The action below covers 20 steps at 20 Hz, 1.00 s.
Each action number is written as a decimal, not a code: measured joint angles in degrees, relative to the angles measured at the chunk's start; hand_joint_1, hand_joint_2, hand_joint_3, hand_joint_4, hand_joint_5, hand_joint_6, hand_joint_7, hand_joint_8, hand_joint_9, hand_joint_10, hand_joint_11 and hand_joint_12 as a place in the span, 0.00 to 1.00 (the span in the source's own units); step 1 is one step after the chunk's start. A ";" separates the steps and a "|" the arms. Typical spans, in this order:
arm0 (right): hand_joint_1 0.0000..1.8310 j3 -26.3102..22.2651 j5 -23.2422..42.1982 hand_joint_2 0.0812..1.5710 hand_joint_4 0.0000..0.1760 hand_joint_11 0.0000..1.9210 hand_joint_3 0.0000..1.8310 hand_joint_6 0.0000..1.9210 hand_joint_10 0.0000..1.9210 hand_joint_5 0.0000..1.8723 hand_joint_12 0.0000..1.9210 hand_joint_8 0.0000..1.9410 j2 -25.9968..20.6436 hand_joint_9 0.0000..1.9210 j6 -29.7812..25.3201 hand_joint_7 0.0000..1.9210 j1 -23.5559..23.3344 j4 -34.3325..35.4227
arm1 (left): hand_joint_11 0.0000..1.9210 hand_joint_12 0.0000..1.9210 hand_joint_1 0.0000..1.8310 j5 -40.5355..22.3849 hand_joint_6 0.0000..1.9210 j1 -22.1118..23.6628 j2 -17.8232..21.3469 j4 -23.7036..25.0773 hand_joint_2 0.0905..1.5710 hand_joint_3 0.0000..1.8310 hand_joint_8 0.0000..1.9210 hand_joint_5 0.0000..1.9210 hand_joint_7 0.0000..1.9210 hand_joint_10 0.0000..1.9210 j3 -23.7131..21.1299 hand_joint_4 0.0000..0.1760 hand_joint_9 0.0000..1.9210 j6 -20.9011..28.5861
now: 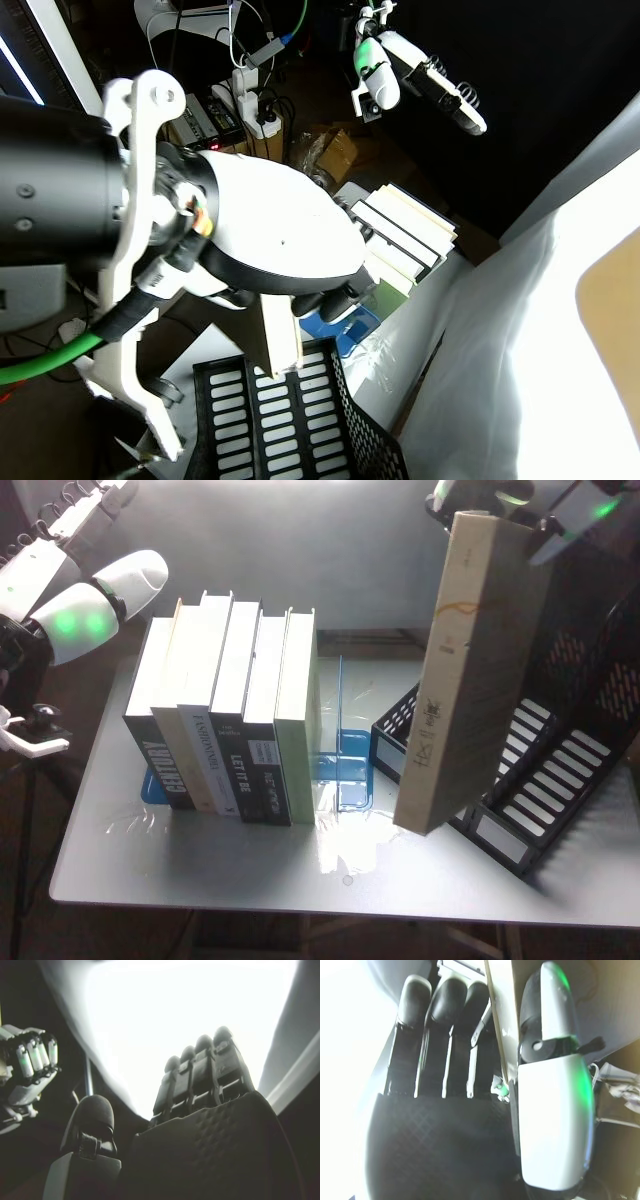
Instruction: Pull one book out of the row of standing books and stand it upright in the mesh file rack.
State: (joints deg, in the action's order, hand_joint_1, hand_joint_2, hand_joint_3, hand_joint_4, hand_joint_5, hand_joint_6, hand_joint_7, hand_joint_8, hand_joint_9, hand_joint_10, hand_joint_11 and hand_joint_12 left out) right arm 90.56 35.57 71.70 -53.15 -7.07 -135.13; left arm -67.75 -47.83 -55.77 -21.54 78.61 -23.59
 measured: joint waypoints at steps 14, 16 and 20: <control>0.73 9.55 -9.40 0.76 0.00 0.23 0.00 0.66 0.80 0.41 0.89 0.67 7.32 0.38 -0.39 0.39 4.17 -4.72 | 0.00 0.00 0.00 -1.33 0.00 -1.03 -0.02 0.22 0.92 0.01 0.00 0.01 0.00 0.00 -0.11 0.00 0.00 1.16; 0.73 10.84 -10.54 0.76 0.00 0.21 0.00 0.66 0.80 0.42 0.90 0.67 8.26 0.36 -1.07 0.39 4.76 -5.73 | 0.00 0.00 0.00 -1.84 0.00 -1.22 -0.02 0.15 0.92 0.01 0.00 0.01 0.00 0.00 -0.11 0.00 0.00 1.22; 0.73 14.93 -12.52 0.77 0.00 0.21 0.00 0.69 0.82 0.40 0.89 0.66 9.94 0.35 -1.73 0.40 4.87 -6.93 | 0.00 0.00 0.00 -2.73 0.00 -1.75 -0.09 -0.07 0.94 0.01 0.00 0.01 0.00 0.00 -0.09 0.00 0.00 1.79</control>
State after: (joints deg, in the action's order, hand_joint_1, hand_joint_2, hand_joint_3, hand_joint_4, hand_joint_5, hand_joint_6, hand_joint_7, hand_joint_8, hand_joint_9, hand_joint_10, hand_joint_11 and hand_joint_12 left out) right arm 105.49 23.05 81.65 -54.87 -2.20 -142.06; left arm -70.48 -49.58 -55.86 -21.61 78.52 -21.80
